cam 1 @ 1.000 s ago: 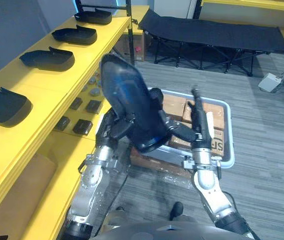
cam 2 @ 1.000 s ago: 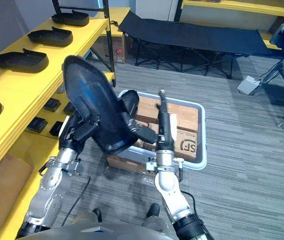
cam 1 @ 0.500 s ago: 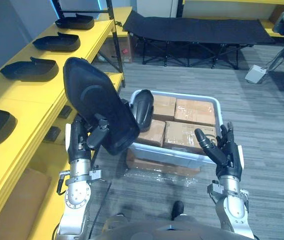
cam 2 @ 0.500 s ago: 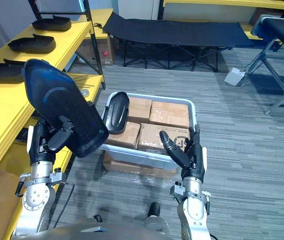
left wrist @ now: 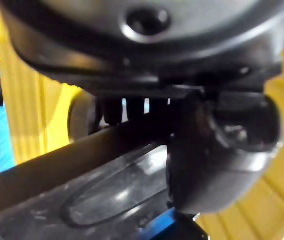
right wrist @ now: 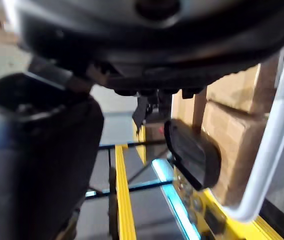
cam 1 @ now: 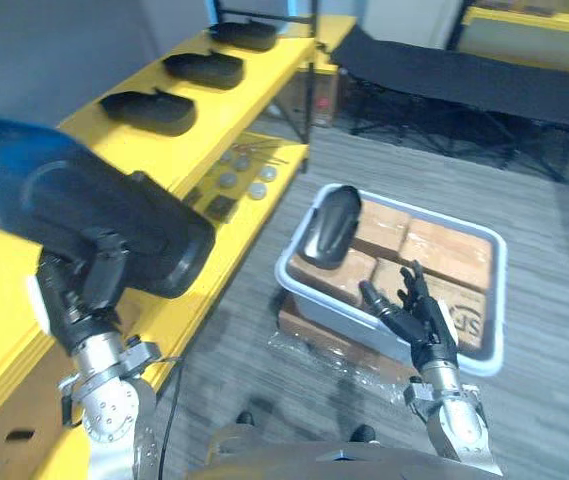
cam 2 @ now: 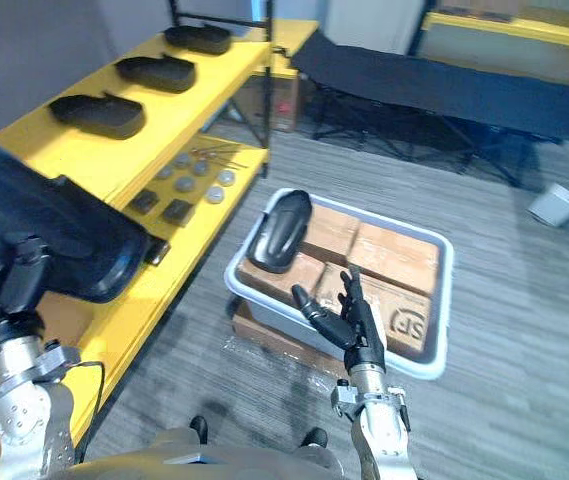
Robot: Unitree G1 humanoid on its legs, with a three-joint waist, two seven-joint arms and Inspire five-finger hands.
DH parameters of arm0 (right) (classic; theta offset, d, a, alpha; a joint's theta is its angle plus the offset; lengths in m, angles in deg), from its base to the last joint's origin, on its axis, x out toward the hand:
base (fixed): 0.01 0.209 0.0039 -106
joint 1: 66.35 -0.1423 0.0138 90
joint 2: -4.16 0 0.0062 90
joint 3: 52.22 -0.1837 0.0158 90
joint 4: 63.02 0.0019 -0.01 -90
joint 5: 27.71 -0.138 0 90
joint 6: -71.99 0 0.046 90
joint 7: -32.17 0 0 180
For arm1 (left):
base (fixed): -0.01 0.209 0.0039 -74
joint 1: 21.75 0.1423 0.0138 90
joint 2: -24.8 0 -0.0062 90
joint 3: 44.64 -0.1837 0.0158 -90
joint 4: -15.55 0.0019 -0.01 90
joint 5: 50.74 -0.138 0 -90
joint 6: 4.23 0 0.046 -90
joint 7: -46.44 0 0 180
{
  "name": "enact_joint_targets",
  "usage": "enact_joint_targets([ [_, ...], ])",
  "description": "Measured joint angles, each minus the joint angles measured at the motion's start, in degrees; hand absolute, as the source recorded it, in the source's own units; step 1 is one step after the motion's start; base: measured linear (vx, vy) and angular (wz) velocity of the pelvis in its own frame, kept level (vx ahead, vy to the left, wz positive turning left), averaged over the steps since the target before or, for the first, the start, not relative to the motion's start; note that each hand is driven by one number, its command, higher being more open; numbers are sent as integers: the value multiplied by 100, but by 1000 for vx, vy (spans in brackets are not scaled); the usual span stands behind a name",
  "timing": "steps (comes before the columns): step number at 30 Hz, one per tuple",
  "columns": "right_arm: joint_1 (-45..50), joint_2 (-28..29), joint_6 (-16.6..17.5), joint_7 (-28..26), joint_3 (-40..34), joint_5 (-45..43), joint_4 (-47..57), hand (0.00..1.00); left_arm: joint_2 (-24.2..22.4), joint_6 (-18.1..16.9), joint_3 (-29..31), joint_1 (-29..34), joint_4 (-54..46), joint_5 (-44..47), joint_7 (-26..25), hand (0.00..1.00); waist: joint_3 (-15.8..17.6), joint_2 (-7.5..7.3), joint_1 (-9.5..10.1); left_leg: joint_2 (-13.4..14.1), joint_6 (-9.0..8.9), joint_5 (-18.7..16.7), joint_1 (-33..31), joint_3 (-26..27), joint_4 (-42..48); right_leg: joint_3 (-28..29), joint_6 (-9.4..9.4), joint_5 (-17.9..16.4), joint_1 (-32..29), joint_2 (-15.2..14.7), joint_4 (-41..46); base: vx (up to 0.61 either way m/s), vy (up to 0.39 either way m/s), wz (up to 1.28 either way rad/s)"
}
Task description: Walk over and take three plastic housings, then place them on the shelf
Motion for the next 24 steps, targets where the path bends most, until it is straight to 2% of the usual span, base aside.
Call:
enact_joint_targets([
  [2, -69, 9, -1, 144, 23, 114, -68, 100, -28, -75, 57, 209, -4, 303, 115, 0, -11, 1, 28, -24, 210, 41, -132, 35, -52, -457, 60, -66, 188, -69, 1, -20, -1, 131],
  [3, -63, 10, -1, 286, 12, 118, -64, 100, -47, -79, 78, 281, -2, 441, 315, 0, -9, 3, -21, 144, 398, 118, -220, 664, -39, -887, 103, -99, 363, -125, 3, 7, 37, 190],
  [4, -46, 4, -2, 418, -48, 120, -68, 100, -72, -86, 62, 328, -3, 650, 612, 0, -11, 13, -112, 325, 473, 253, -288, 1302, 30, -1274, 156, -117, 516, -171, 4, 10, 98, 203],
  [5, -54, -6, -2, 490, -114, 146, -69, 100, -110, -108, 41, 385, -2, 814, 805, 0, -28, 56, -113, 424, 438, 396, -343, 1667, 61, -1499, 220, -127, 578, -200, 18, -3, 123, 145],
  [6, -72, -16, -1, 531, -153, 154, -70, 100, -157, -121, 34, 426, -2, 929, 914, 0, -20, 94, -103, 444, 341, 488, -349, 1771, 43, -1590, 263, -151, 587, -236, 69, -2, 194, 80],
  [7, -122, -4, -1, 567, -176, 154, -125, 100, -221, -128, 27, 503, -1, 1087, 1022, 0, -14, 121, -11, 358, 271, 537, -338, 1764, -31, -1619, 286, -192, 569, -356, 182, 2, 133, 35],
  [11, -305, 104, 26, 326, -103, 141, -163, 100, -238, -134, 18, 663, -1, 1236, 1065, 0, 7, 106, 46, 164, 341, 568, -169, 1918, -204, -1433, 328, -271, 519, -658, 459, 37, 186, -8],
  [14, -347, 224, 23, 34, 50, -399, -166, 100, -253, -171, -98, 640, -3, 1191, 1078, 0, 117, 105, 20, 191, 383, 249, -175, 2015, 278, -1214, 456, -470, 502, -871, 827, 23, 97, -23],
  [17, -465, 395, 20, 107, 109, -591, -266, 100, -252, -200, -101, 577, -12, 1126, 1153, 0, 144, 101, 9, 250, 416, -129, -379, 1998, 904, -1145, 582, -678, 472, -1066, 1180, 4, 99, -2],
  [20, -796, 514, 7, 331, 173, -561, -456, 100, -235, -307, 83, 448, -101, 343, 1047, 0, 191, 0, 80, 150, 481, -537, -587, 1939, 1454, -1092, 635, -873, 410, -1374, 1594, 34, 152, 16],
  [22, -879, 533, 7, 330, 174, -561, -454, 100, -161, -323, 203, 366, -324, 0, 1060, 0, 232, -61, 91, -19, 681, -761, -677, 1809, 1707, -582, -53, -1273, 290, -1422, 1867, 21, 180, 51],
  [23, -860, 508, 7, 304, 130, -560, -430, 100, -24, -342, 254, 365, -548, -209, 1059, 0, 253, -119, 2, -189, 916, -936, -730, 1628, 1899, 351, -670, -1691, 106, -1278, 2196, 17, 169, 112],
  [24, -760, 499, 7, 242, 53, -561, -323, 100, 107, -455, 264, 294, -698, -402, 1037, 0, 227, -174, -132, -421, 850, -1055, -741, 1250, 1985, 983, -808, -1666, 21, -1286, 2603, 93, 180, 152],
])
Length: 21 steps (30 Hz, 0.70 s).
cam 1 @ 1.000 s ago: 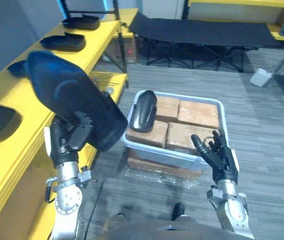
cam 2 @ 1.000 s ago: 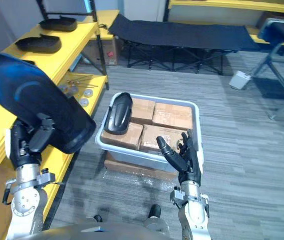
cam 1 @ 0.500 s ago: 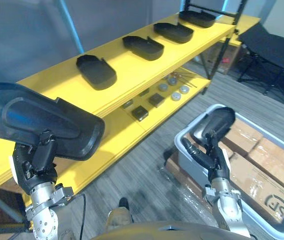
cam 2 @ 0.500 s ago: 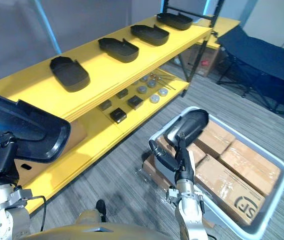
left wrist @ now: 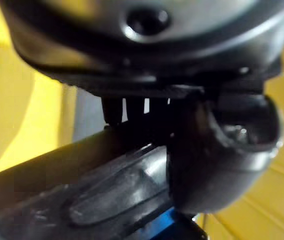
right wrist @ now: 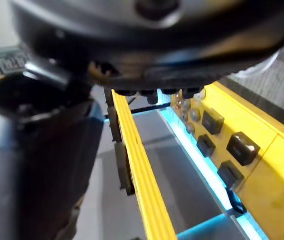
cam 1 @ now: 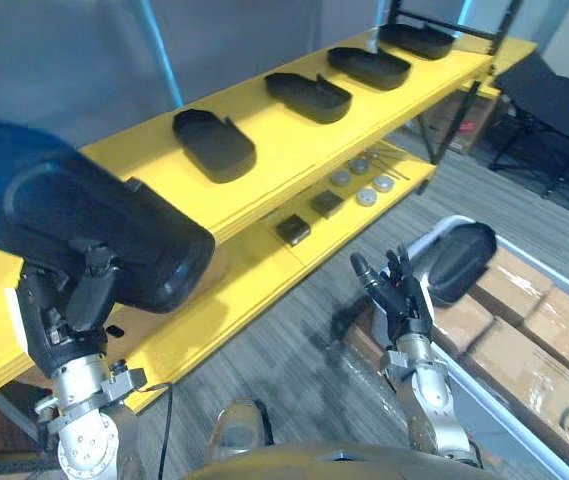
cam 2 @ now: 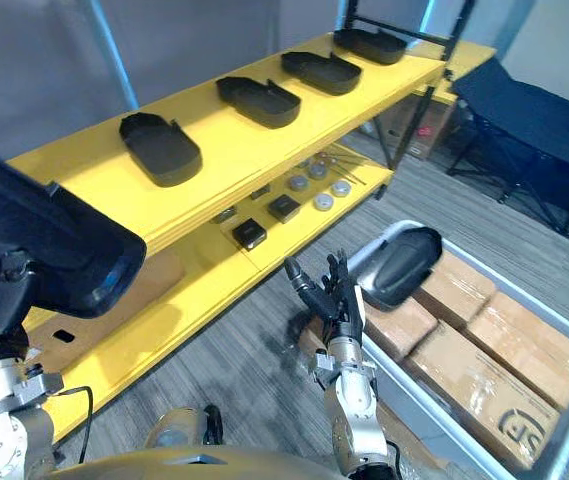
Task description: Walk over and take three plastic housings, then place them on the shelf
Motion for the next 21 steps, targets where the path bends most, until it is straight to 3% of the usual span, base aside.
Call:
enact_joint_targets([
  [1, 31, 21, -1, -96, -92, -1, 49, 100, 48, -90, 0, -153, -13, -70, -20, 0, 2, 26, -92, -108, 61, -4, 13, -309, -76, 338, 86, 179, -144, -18, 466, 177, 100, 178],
  [2, 40, 41, 0, -255, -185, -14, 71, 100, 129, -143, 9, -396, -27, -71, -62, 0, 15, 82, -196, -169, 182, 72, 90, -635, -290, 637, 319, -105, -296, 244, 704, 157, 56, 130],
  [3, 15, 31, -2, -353, -208, -17, 70, 100, 145, -178, 39, -496, -28, -66, -86, 0, 17, 81, -165, -187, 207, 91, 165, -717, -429, 696, 387, -282, -425, 383, 758, 237, 37, 96],
  [5, -53, 29, 0, -662, -291, -30, 202, 100, 128, -271, 96, -715, -28, 87, -233, 0, 25, 113, -153, -233, 231, 128, 438, -987, -748, 865, 353, -520, -847, 823, 691, 271, 43, 56],
  [7, 66, 30, 4, -796, -420, -218, 740, 100, 12, -272, -105, -885, -21, 87, -318, 0, 5, 159, -225, -274, 133, 150, 694, -1343, -866, 1565, 371, -505, -1519, 1395, 550, 305, -7, 95],
  [8, 124, 31, 13, -793, -444, -228, 905, 100, -22, -276, -185, -867, -19, 86, -315, 0, -1, 160, -248, -294, 115, 130, 761, -1455, -873, 1753, 406, -482, -1619, 1496, 479, 340, -55, 120],
  [9, 220, 39, 85, -755, -453, -189, 1177, 100, -90, -279, -375, -794, 15, 80, -270, 0, -11, 160, -333, -348, 32, 82, 887, -1689, -866, 2015, 535, -354, -1782, 1609, 232, 363, -103, 129],
  [11, 322, 72, 286, -548, -371, 32, 1532, 100, -107, -280, -558, -696, 24, 82, -189, 0, -56, -24, -354, -516, -170, -65, 1070, -1851, -825, 2071, 439, 712, -1827, 1569, -392, 406, -172, 114],
  [12, 272, 51, 416, -327, -290, 246, 1675, 100, -158, -298, -612, -686, 62, 67, -156, 0, -120, -104, -327, -557, -232, -277, 1154, -1890, -751, 1896, 616, 940, -1778, 1421, -380, 412, -226, 60],
  [13, 100, -51, 534, -43, -234, 571, 1729, 100, -332, -301, -667, -577, 38, 62, -153, 0, -209, 92, -243, -324, -301, -391, 1156, -1861, -695, 1712, 563, 896, -1638, 1601, -538, 311, -185, 46],
  [16, -39, -105, 796, 719, -280, 1381, 2117, 100, -366, -335, -730, -560, 22, 95, -61, 0, -273, 227, -113, -20, -342, -382, 1169, -1542, -867, 1407, 466, 834, -1439, 1773, -813, 206, -134, 42],
  [18, -40, -161, 1017, 1547, -466, 2322, 2709, 100, -371, -343, -804, -560, 22, 295, 156, 0, -279, 222, -182, 152, -404, -197, 1165, -867, -1048, 1039, 423, 806, -1185, 1749, -1056, 144, -96, 94],
  [20, 8, -315, 1175, 1880, -900, 2729, 3225, 100, -350, -360, -1047, -638, 25, 496, 309, 0, -287, 182, -331, 209, -311, -48, 1119, -47, -1142, 630, 449, 823, -948, 1594, -1300, 68, -12, 123],
  [21, 108, -318, 1325, 2011, -1311, 2737, 3527, 100, -316, -408, -1277, -758, 32, 585, 469, 0, -323, 115, -472, 387, -94, -135, 986, 742, -1134, 260, 465, 834, -888, 1490, -1381, 23, 24, 124],
])
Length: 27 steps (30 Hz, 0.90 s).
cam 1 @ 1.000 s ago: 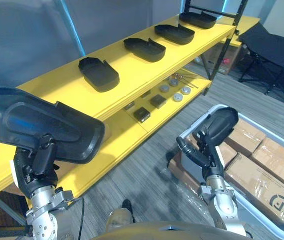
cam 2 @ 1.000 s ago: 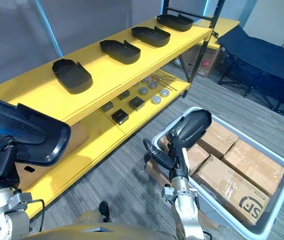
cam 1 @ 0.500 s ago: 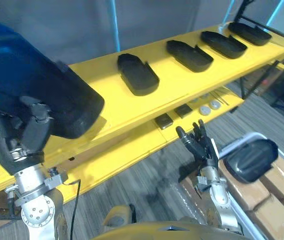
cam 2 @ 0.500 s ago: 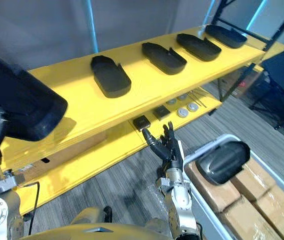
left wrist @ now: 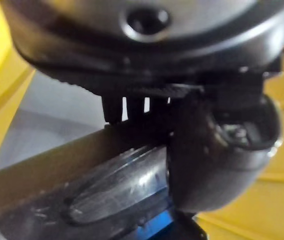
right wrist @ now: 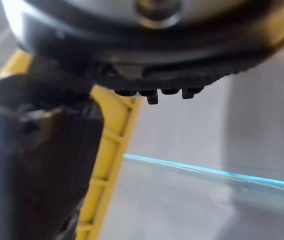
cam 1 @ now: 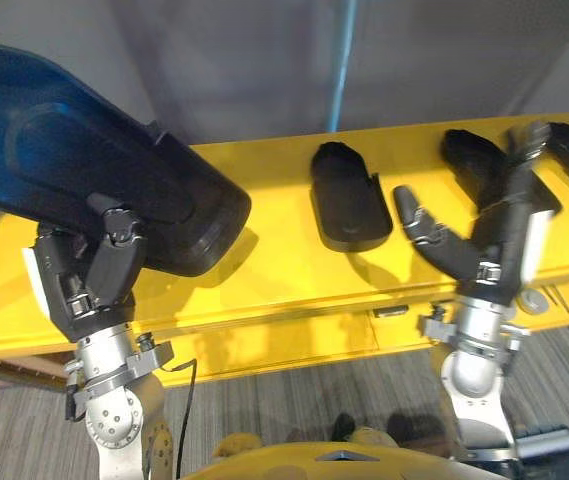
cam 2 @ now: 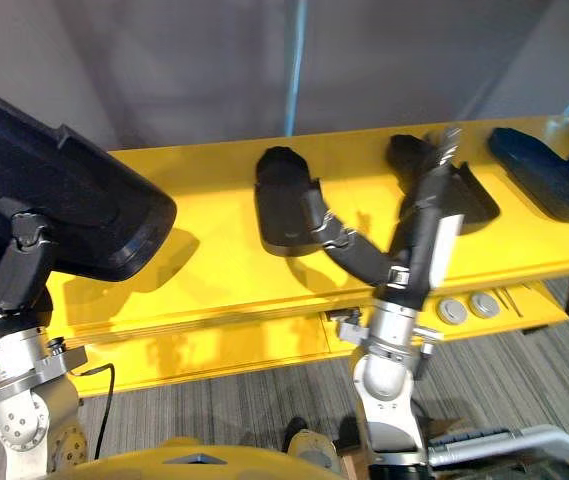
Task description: Walk over and take three plastic housings, then place them on the shelf
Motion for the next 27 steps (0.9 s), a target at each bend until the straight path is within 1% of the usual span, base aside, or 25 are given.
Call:
enact_joint_targets([
  [1, 8, 1, 75, 64, -195, -10, 72, 100, 31, -63, -93, -78, 15, 3, 68, 0, -25, 29, -29, 84, -52, 49, 9, 280, -54, -54, 1, -2, -3, -28, 24, 32, 70, 117],
  [2, -12, 23, 145, 174, -570, -67, 69, 100, 97, -233, -204, -184, 35, 52, 207, 0, -39, -47, -47, -23, -220, 355, 48, 406, -315, -68, 39, 17, -46, -105, 20, 25, 80, 51],
  [3, -8, 37, 144, 216, -650, -75, 69, 100, 128, -276, -205, -248, 66, 97, 259, 0, -50, -79, -57, -85, -217, 403, 31, 340, -373, -57, 49, 23, -52, -134, -18, 18, 109, 42],
  [5, 149, 129, 131, 275, -755, -84, -16, 100, 220, -316, -186, -345, 129, 118, 269, 0, -65, -124, -113, -200, -178, 467, 42, 277, -501, 15, 138, 85, -31, -165, -142, -14, 76, 17],
  [7, 514, 466, -54, 375, -745, -80, -309, 100, 247, -314, -123, -270, 279, 154, 244, 0, -59, -123, -153, -278, -166, 475, 212, 331, -615, 99, 252, 164, 132, -165, -306, -21, 51, -10],
  [8, 642, 578, -126, 426, -744, -81, -408, 100, 237, -314, -127, -206, 292, 159, 240, 0, -59, -123, -158, -288, -163, 477, 271, 362, -650, 140, 257, 167, 158, -162, -311, -29, 42, -29],
  [10, 1139, 999, -371, 707, -747, -105, -724, 100, 237, -314, -157, 44, 298, 155, 239, 0, -59, -93, -175, -297, -165, 477, 439, 600, -786, 363, 255, 165, 150, -130, -307, -38, 25, -46],
  [11, 1277, 1078, -384, 766, -751, -147, -794, 100, 238, -313, -169, 76, 300, 155, 234, 0, -49, -77, -194, -299, -167, 478, 477, 648, -817, 408, 256, 165, 147, -130, -311, -50, 29, -50],
  [12, 1579, 1214, -414, 792, -752, -453, -902, 100, 238, -313, -195, 137, 302, 156, 229, 0, -42, -45, -242, -296, -184, 464, 528, 761, -852, 523, 261, 168, 140, -123, -319, -52, 27, -45],
  [13, 1794, 1305, -429, 817, -754, -744, -1019, 100, 238, -313, -221, 181, 302, 156, 229, 0, -40, -8, -326, -295, -199, 455, 601, 857, -912, 605, 267, 172, 144, -102, -323, -51, 29, -44],
  [14, 1865, 1352, -434, 817, -764, -843, -1091, 100, 239, -313, -238, 193, 302, 156, 227, 0, -47, 11, -349, -287, -215, 440, 617, 915, -916, 654, 269, 174, 139, -89, -323, -32, 13, -45],
  [16, 2130, 1496, -457, 820, -750, -976, -1395, 100, 255, -313, -310, 192, 307, 135, 181, 0, -59, 45, -503, -242, -276, 395, 723, 1120, -912, 852, 303, 195, 128, -25, -327, -21, 8, -47],
  [18, 2271, 1515, -496, 918, -699, -955, -1602, 100, 290, -313, -409, 158, 309, 134, 120, 0, -58, 44, -538, -220, -292, 385, 791, 1218, -918, 927, 317, 205, 129, 12, -323, -16, -2, -31],
  [20, 2322, 1524, -626, 1042, -690, -1056, -2029, 100, 357, -313, -468, 135, 310, 140, 119, 0, -61, 43, -547, -186, -316, 370, 830, 1309, -911, 989, 319, 208, 129, 56, -323, -29, -9, -19],
  [21, 2323, 1522, -633, 1021, -692, -1166, -2147, 100, 369, -313, -467, 129, 309, 139, 116, 0, -62, 46, -543, -182, -316, 371, 832, 1311, -907, 988, 319, 208, 129, 59, -323, -29, -10, -4],
  [23, 2310, 1518, -694, 734, -698, -1428, -2546, 100, 423, -312, -451, 117, 311, 140, 92, 0, -73, 65, -507, -169, -318, 371, 872, 1328, -908, 987, 317, 209, 154, 71, -323, -12, -1, -2],
  [24, 2310, 1516, -718, 517, -690, -1521, -2685, 100, 450, -312, -441, 116, 311, 141, 79, 0, -83, 80, -490, -165, -326, 366, 886, 1337, -908, 987, 317, 209, 166, 75, -323, -36, 6, -4],
  [25, 2290, 1502, -751, 61, -671, -1640, -2862, 100, 470, -311, -403, 116, 313, 147, 91, 0, -111, 111, -482, -163, -335, 360, 894, 1348, -906, 987, 317, 209, 172, 77, -325, -39, 9, -3],
  [27, 2206, 1396, -774, -293, -550, -1636, -3039, 100, 476, -311, -348, 107, 318, 171, 127, 0, -130, 128, -483, -160, -344, 353, 901, 1355, -898, 989, 318, 209, 179, 76, -327, -37, 9, -3],
])
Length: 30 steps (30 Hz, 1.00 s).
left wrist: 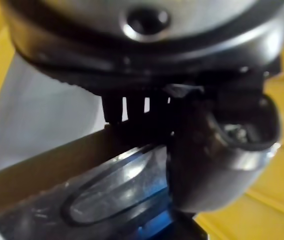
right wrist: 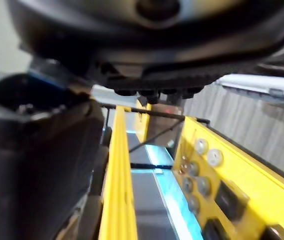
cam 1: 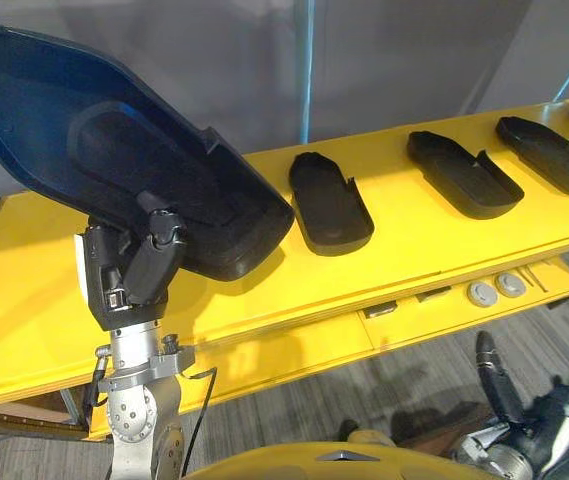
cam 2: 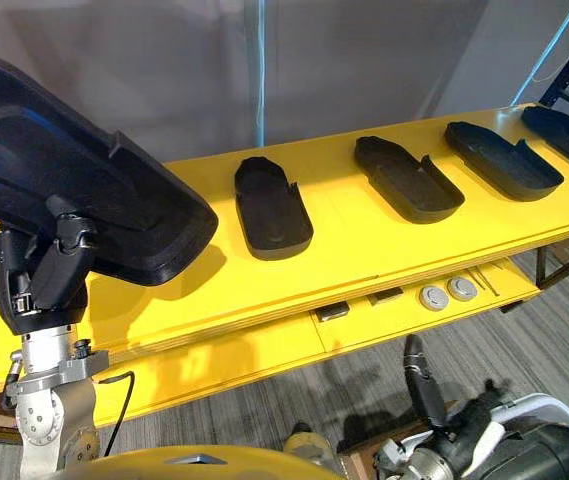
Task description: Walk over and take three plastic housings, then place them on the shelf
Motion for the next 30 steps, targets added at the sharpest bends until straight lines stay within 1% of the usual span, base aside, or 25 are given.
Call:
enact_joint_targets([
  [2, -151, -117, -108, -289, 101, -13, -261, 100, 45, 5, 17, -44, 21, 8, 11, 0, -5, 2, 54, 71, -18, -94, -25, 12, 147, 7, -24, -29, 26, 29, 3, -48, -7, -8],
  [4, -417, -292, -503, -748, 86, -511, -769, 100, 109, 14, 43, -170, 158, -48, -31, 0, -8, 43, 231, 347, -74, -383, -138, -12, 841, 44, -95, -154, 90, 137, 49, -58, -58, -10],
  [5, -532, -307, -590, -868, 71, -634, -998, 100, 124, 19, 90, -212, 199, -49, -35, 0, 19, -12, 255, 445, -41, -428, -279, -111, 1255, 58, -89, -200, 86, 124, 84, -75, -83, 1],
  [6, -727, -381, -831, -1133, 32, -874, -1438, 100, 130, 92, 174, -267, 272, -47, -60, 0, 93, -78, 312, 688, 35, -387, -755, -509, 2444, 90, -130, -255, 133, 98, 157, -72, -61, -13],
  [7, -864, -542, -963, -1365, 9, -949, -1809, 100, 102, 141, 295, -253, 313, -46, -107, 0, 146, -68, 408, 907, 166, -229, -1217, -952, 3533, 164, -161, -276, 255, 135, 152, -45, -45, -30],
  [8, -932, -635, -1005, -1475, -26, -949, -1989, 100, 97, 144, 353, -244, 373, -47, -122, 0, 170, -46, 460, 991, 137, -184, -1360, -1086, 3887, 185, -158, -279, 284, 149, 144, 11, 27, -48],
  [9, -1010, -779, -1123, -1674, -147, -951, -2240, 100, 103, 178, 467, -216, 435, -49, -133, 0, 134, 78, 494, 1135, 209, -240, -1377, -1127, 3905, 259, -177, -266, 318, 140, 141, 45, 75, -39],
  [10, -1088, -864, -1235, -1818, -248, -954, -2380, 100, 104, 218, 524, -221, 433, -58, -126, 0, 129, 121, 460, 1297, 278, -371, -1298, -1062, 3563, 289, -181, -260, 344, 59, 140, 50, 87, -31],
  [11, -1125, -899, -1289, -1892, -306, -967, -2426, 100, 104, 220, 528, -228, 432, -76, -108, 0, 128, 121, 438, 1376, 280, -388, -1212, -979, 3297, 302, -170, -251, 348, -2, 138, 47, 113, -13],
  [13, -1152, -1020, -1460, -2089, -537, -1127, -2508, 100, 120, 241, 417, -396, 432, -145, 23, 0, 108, 136, 420, 1527, 254, -183, -837, -659, 2227, 275, -16, -200, 341, -229, 130, 34, 195, 4],
  [14, -1163, -1094, -1470, -2129, -682, -1121, -2593, 100, 123, 252, 348, -500, 428, -251, 77, 0, 63, 195, 400, 1529, 258, 203, -768, -589, 1877, 235, 67, -196, 298, -312, 160, 44, 308, 45],
  [15, -1235, -1158, -1482, -2129, -866, -1122, -2757, 100, 195, 272, 273, -677, 428, -305, 185, 0, -17, 239, 288, 1286, -127, 151, -768, -555, 1475, 123, 195, -192, 232, -508, 239, 78, 437, 81],
  [16, -1333, -1107, -1508, -2127, -1034, -1128, -2969, 100, 390, 357, 254, -900, 413, -302, 305, 0, -84, 159, 175, 916, -311, 224, -744, -605, 1072, 10, 244, -161, 154, -818, 281, 79, 438, 82],
  [17, -1374, -1074, -1530, -2130, -1091, -1117, -3097, 100, 509, 397, 265, -1007, 407, -298, 352, 0, -34, 75, 156, 740, -366, 275, -688, -627, 894, 15, 298, -121, 157, -951, 282, 45, 394, 52],
  [18, -1508, -1016, -1587, -2134, -1104, -1090, -3405, 100, 723, 509, 282, -1141, 409, -298, 444, 0, 28, -85, 177, 471, -353, 319, -583, -588, 676, 78, 421, -21, 170, -1161, 246, -7, 208, 10],
  [19, -1565, -971, -1626, -2140, -1103, -1065, -3550, 100, 795, 573, 300, -1144, 410, -296, 493, 0, 8, -141, 201, 388, -348, 322, -561, -564, 621, 109, 412, 7, 168, -1224, 234, -21, 213, -5],
  [20, -1603, -786, -1756, -2148, -1103, -1059, -3756, 100, 876, 832, 362, -1122, 414, -296, 647, 0, -21, -189, 271, 323, -324, 297, -496, -535, 511, 69, 338, 134, 199, -1262, 240, -13, 117, -3],
  [21, -1606, -700, -1815, -2160, -1102, -1052, -3808, 100, 906, 929, 370, -1122, 415, -295, 718, 0, -53, -193, 274, 319, -319, 289, -480, -552, 462, -26, 319, 164, 219, -1254, 246, 23, 80, 21],
  [22, -1561, -519, -1973, -2221, -1079, -1040, -3952, 100, 998, 1060, 391, -1124, 414, -294, 912, 0, -108, -232, 237, 304, -305, 297, -466, -624, 317, -248, 311, 172, 290, -1235, 248, 39, 4, 32],
  [24, -1566, -421, -2115, -2231, -1080, -841, -4096, 100, 1092, 1212, 393, -1137, 406, -294, 1086, 0, -165, -268, 239, 298, -349, 377, -403, -670, 112, -372, 323, 184, 321, -1206, 248, 64, -29, 28],
  [25, -1559, -422, -2186, -2226, -1083, -794, -4154, 100, 1178, 1497, 393, -1213, 394, -282, 1250, 0, -205, -248, 242, 314, -377, 448, -380, -711, -15, -451, 327, 190, 334, -1169, 248, 65, -40, 20],
  [26, -1557, -433, -2214, -2216, -1090, -769, -4161, 100, 1225, 1650, 392, -1276, 393, -280, 1336, 0, -218, -243, 239, 319, -396, 483, -379, -730, -62, -498, 330, 203, 339, -1149, 248, 63, -27, 16],
  [27, -1562, -487, -2243, -2208, -1097, -640, -4170, 100, 1321, 1918, 393, -1373, 390, -266, 1498, 0, -213, -201, 233, 330, -422, 563, -329, -732, -203, -523, 332, 228, 331, -1093, 244, 57, -27, 10],
  [28, -1576, -584, -2251, -2221, -1102, -505, -4178, 100, 1431, 2363, 393, -1485, 392, -239, 1754, 0, -236, -109, 217, 352, -464, 701, -297, -733, -380, -549, 337, 231, 317, -1034, 219, 74, -36, 6],
  [30, -1585, -685, -2256, -2241, -1104, -358, -4198, 100, 1530, 2750, 396, -1520, 393, -144, 1985, 0, -277, -45, 188, 352, -477, 817, -258, -725, -533, -564, 341, 234, 313, -987, 145, 79, -37, 1],
])
